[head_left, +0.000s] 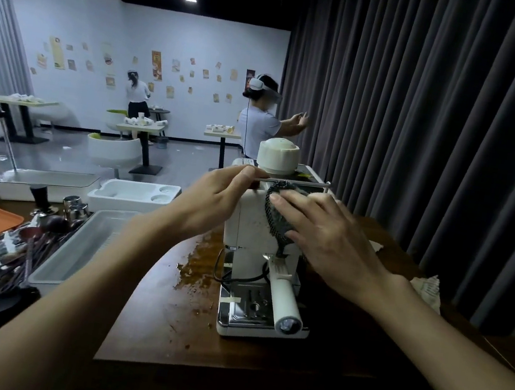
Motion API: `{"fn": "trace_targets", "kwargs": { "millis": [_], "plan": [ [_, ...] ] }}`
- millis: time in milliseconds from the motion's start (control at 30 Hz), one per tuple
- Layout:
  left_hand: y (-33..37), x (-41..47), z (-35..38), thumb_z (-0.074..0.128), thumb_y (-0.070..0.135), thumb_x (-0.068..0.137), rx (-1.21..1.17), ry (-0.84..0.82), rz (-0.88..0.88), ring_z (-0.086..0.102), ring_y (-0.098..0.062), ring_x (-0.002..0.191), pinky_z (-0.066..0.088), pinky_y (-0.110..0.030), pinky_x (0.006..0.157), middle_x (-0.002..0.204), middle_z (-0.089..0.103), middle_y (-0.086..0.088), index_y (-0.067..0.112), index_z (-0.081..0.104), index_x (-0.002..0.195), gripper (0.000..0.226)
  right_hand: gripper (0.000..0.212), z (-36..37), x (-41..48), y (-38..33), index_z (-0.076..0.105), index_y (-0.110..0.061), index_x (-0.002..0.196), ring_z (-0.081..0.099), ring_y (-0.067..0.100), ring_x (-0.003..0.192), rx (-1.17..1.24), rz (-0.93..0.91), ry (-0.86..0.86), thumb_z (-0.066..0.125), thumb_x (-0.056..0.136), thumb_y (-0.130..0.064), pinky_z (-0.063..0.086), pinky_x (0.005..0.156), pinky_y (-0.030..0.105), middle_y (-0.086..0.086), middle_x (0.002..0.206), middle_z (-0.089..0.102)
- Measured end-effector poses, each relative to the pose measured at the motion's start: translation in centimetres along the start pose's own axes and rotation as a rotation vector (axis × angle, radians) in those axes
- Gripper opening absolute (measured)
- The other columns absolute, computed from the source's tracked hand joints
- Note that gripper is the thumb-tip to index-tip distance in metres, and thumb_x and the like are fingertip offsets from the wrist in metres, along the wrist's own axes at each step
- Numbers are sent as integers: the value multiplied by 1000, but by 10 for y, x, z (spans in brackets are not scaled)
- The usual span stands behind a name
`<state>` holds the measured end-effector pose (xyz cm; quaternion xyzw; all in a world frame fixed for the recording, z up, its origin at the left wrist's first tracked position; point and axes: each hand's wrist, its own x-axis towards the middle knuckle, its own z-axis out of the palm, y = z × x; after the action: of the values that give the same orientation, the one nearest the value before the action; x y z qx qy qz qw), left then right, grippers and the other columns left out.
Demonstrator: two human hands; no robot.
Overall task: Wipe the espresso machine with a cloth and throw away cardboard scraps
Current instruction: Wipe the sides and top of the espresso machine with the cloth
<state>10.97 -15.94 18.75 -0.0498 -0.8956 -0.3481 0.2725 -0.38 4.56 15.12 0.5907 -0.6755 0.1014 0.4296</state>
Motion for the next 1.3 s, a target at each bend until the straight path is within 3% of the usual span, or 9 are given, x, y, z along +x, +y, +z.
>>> {"fn": "trace_targets", "kwargs": {
  "millis": [100, 367, 500, 667, 867, 967, 1067, 1167, 1300],
  "plan": [
    [-1, 0, -4, 26, 49, 103, 20, -38, 2, 51, 18, 113, 35, -1, 91, 124, 61, 18, 32, 60, 132, 48, 47, 3, 7, -4, 53, -18, 137, 49, 27, 113, -20, -46, -7, 64, 91, -20, 44, 90, 45, 7, 144, 50],
    [-9, 1, -12, 29, 44, 107, 55, -101, 70, 49, 14, 119, 36, -4, 97, 130, 59, 15, 31, 55, 139, 43, 30, 12, 14, -14, 64, -6, 124, 56, 29, 114, 23, -184, -4, 62, 96, -16, 49, 86, 42, 11, 140, 54],
    [-15, 1, -8, 30, 44, 106, 50, -87, 91, 53, -7, 124, 44, -28, 103, 135, 60, 5, 32, 53, 139, 43, 28, 1, -5, 0, 68, -3, 119, 62, 31, 105, 1, -83, 56, 66, 93, -14, 50, 82, 47, 12, 136, 58],
    [-16, 0, -6, 27, 41, 107, 38, -58, 106, 48, -1, 127, 39, -34, 111, 136, 57, 11, 34, 53, 139, 42, 32, 12, 15, -11, 64, -4, 124, 61, 31, 107, 57, -61, 78, 64, 94, -16, 49, 86, 49, 13, 132, 60],
    [-17, -2, -3, 22, 47, 105, -26, -31, 99, 47, 2, 131, 31, -48, 116, 136, 58, 17, 52, 52, 129, 38, 36, 21, 19, -20, 67, 0, 116, 56, 28, 106, 246, 137, 176, 73, 85, -17, 45, 97, 36, 12, 121, 56],
    [-18, -2, -2, 22, 49, 105, -16, -16, 101, 47, 3, 130, 30, -51, 116, 134, 56, 22, 63, 47, 122, 35, 37, 18, 7, -17, 67, 1, 114, 55, 25, 104, 194, 268, 256, 69, 87, -25, 47, 94, 39, 7, 116, 46],
    [-18, -2, -2, 22, 48, 106, -7, -11, 101, 45, 5, 130, 29, -50, 116, 133, 56, 23, 61, 48, 125, 35, 27, 16, 9, -27, 67, 0, 107, 59, 27, 99, 118, 320, 323, 70, 88, -19, 51, 87, 43, 11, 109, 57],
    [-17, -4, -3, 22, 43, 107, 10, -14, 100, 42, 11, 129, 29, -45, 115, 132, 55, 24, 51, 50, 131, 38, 15, 15, 20, -38, 68, -3, 94, 61, 26, 95, 67, 281, 285, 73, 88, -15, 52, 82, 35, 13, 108, 62],
    [-16, -5, -3, 21, 43, 105, 27, -25, 100, 36, 23, 119, 28, -36, 109, 129, 52, 25, 51, 49, 130, 38, 31, 10, 20, -37, 70, -2, 100, 55, 20, 100, 193, 293, 189, 69, 89, -31, 45, 90, 24, 13, 115, 56]
  ]
}}
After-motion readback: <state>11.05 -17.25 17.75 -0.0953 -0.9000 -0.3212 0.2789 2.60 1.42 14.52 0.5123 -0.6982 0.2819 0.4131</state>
